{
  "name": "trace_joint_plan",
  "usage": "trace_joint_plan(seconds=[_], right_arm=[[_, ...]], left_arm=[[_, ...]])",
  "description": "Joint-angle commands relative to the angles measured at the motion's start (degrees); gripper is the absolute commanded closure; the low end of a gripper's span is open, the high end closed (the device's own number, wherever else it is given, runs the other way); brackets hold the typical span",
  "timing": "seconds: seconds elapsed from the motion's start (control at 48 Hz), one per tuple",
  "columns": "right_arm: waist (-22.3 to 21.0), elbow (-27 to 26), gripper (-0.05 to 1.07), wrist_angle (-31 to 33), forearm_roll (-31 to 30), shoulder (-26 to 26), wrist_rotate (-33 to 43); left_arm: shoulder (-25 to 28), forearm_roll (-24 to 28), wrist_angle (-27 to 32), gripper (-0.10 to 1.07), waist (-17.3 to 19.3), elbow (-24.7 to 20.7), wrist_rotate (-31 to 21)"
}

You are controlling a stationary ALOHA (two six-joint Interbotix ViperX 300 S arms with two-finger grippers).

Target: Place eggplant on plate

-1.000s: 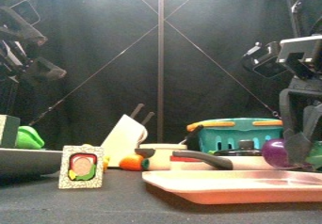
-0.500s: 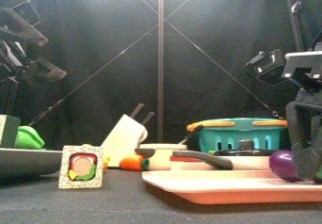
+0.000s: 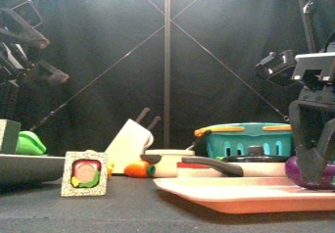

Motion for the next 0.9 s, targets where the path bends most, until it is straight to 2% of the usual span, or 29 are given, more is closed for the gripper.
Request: trace_joint_plan(seconds=[0.0, 0.458, 0.875], right_arm=[[0.18, -1.05, 0.10, 1.14, -0.44, -2.29, 0.09], [0.18, -2.37, 0.10, 4.75, -4.57, -5.01, 0.09], [0.18, -1.58, 0.10, 5.98, -5.54, -6.86, -0.18]], left_arm=[[0.18, 0.00, -0.26, -0.01, 0.00, -0.44, 0.09], [0.09, -0.35, -0.26, -0.01, 0.09, -0.09, 0.09], [0.26, -0.79, -0.26, -0.01, 0.18, -0.18, 0.18]])
